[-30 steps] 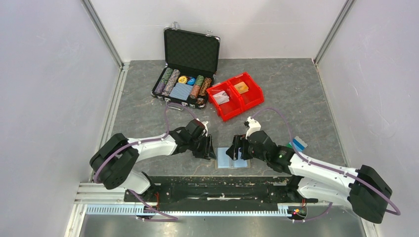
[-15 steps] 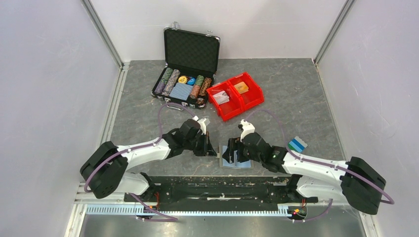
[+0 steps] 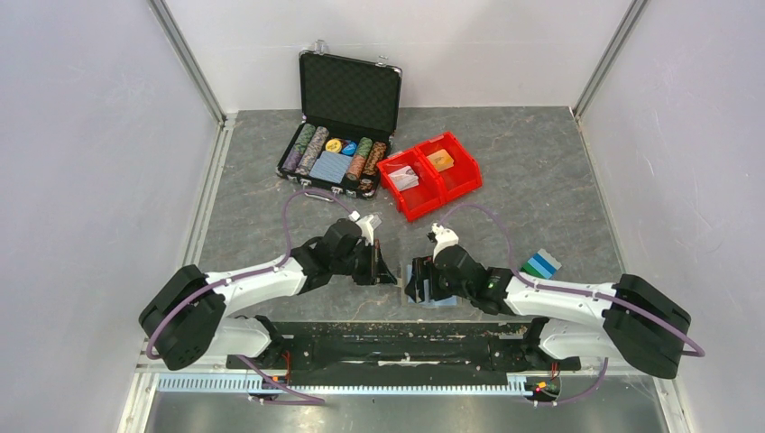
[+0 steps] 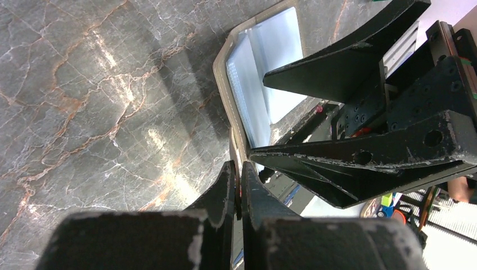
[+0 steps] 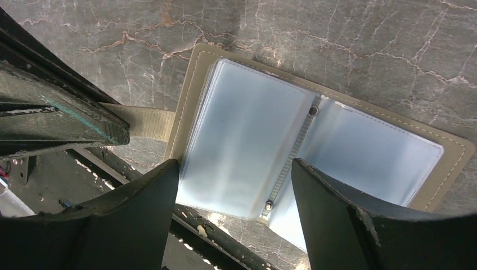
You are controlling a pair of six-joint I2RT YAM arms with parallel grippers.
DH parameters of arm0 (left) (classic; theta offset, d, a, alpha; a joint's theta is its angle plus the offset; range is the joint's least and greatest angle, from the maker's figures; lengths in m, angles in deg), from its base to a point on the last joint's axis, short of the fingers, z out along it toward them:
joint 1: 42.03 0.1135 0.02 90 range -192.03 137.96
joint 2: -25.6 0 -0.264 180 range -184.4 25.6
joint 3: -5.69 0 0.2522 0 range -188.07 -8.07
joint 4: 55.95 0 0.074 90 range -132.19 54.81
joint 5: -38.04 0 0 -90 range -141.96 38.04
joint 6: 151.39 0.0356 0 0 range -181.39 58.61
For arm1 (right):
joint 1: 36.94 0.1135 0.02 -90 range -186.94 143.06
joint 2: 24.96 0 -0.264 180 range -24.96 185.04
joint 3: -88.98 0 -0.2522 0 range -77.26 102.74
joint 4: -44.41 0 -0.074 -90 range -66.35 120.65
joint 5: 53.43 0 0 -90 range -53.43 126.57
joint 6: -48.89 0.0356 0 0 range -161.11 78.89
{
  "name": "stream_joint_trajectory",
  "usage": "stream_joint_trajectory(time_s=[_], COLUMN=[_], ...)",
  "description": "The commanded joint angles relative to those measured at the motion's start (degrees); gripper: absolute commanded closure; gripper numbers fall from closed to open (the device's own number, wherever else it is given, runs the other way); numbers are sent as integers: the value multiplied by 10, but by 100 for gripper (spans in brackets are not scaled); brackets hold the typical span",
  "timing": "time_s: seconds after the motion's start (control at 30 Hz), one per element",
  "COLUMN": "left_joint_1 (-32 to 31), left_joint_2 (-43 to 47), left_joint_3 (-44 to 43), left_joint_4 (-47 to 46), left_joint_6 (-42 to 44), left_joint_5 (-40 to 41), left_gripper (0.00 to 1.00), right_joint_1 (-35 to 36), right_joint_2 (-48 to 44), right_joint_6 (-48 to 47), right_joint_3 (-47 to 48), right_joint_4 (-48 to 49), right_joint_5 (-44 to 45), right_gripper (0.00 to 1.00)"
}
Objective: Take the credit cards out of the card holder
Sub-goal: Remove the credit card from the card holder.
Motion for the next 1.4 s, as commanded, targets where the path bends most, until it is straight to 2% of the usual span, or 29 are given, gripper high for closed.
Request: stream_joint_trajectory(time_s=[0.0,0.43,0.7,0.83,1.03,1.3,1.37], left_joint_1=[-3,-3,-3,-3,-3,-3,-3], left_joint_2=[13,0,-5,-5,-2,-1,0], left_joint_3=[-1,-6,-6,-5,-6,-1,-1], left_joint_4=[-21,0,11,11,11,11,11], left_joint_6=[-17,3,19,21,22,25,26], left_joint_5=[-17,-8,-6,-6,-8,-10,-9], left_gripper=[98,98,98,98,98,98,98], right_joint_1=[3,4,4,3,4,4,4], right_joint_2=[2,-26,-39,-30,-15,17,19], right_joint_6=[5,-1,-15,-23,-28,-33,-33], right_joint_3=[19,4,9,10,17,15,15], right_joint_4=[11,4,3,3,18,30,34], right_joint_5=[28,49,55,55,28,19,17], right_gripper=[26,42,34,35,24,31,30])
